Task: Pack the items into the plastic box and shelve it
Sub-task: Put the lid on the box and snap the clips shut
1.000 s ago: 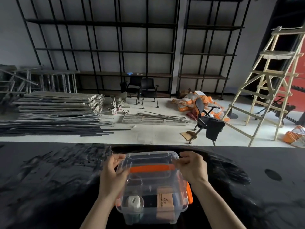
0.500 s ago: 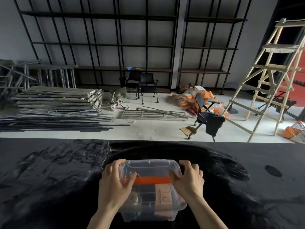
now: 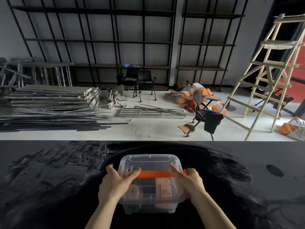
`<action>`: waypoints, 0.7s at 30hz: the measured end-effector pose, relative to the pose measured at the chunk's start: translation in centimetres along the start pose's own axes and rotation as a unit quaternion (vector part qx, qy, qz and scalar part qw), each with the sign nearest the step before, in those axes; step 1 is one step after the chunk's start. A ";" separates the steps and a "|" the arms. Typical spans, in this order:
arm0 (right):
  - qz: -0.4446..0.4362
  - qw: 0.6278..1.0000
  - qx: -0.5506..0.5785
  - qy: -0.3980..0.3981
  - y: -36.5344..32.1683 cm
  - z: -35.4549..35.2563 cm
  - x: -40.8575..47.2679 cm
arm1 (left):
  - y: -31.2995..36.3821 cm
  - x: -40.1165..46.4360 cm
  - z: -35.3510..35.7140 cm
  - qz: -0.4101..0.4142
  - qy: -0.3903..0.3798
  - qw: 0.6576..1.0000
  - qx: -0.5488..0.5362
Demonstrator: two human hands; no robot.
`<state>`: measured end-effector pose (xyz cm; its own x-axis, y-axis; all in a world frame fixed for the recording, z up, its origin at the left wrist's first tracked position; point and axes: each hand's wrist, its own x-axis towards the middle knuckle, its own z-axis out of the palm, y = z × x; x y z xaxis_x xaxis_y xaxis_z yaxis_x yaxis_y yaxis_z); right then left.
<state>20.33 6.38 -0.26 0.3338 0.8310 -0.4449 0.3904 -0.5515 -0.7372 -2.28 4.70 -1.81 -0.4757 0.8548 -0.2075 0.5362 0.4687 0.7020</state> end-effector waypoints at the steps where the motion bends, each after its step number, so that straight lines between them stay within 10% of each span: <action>1: -0.004 1.000 -0.006 0.012 0.0 0.1 0.1 | 0.1 -0.1 0.0 -0.001 0.011 1.000 0.011; 21: -0.197 0.939 -0.227 0.166 -0.9 2.6 -1.6 | 1.3 -1.8 0.3 0.140 0.164 0.969 0.120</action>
<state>17.24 5.78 -0.21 0.3059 0.9505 0.0548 0.8402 -0.2424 -0.4851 -0.54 3.85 -0.77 -0.4633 0.8578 0.2227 0.8043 0.3015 0.5120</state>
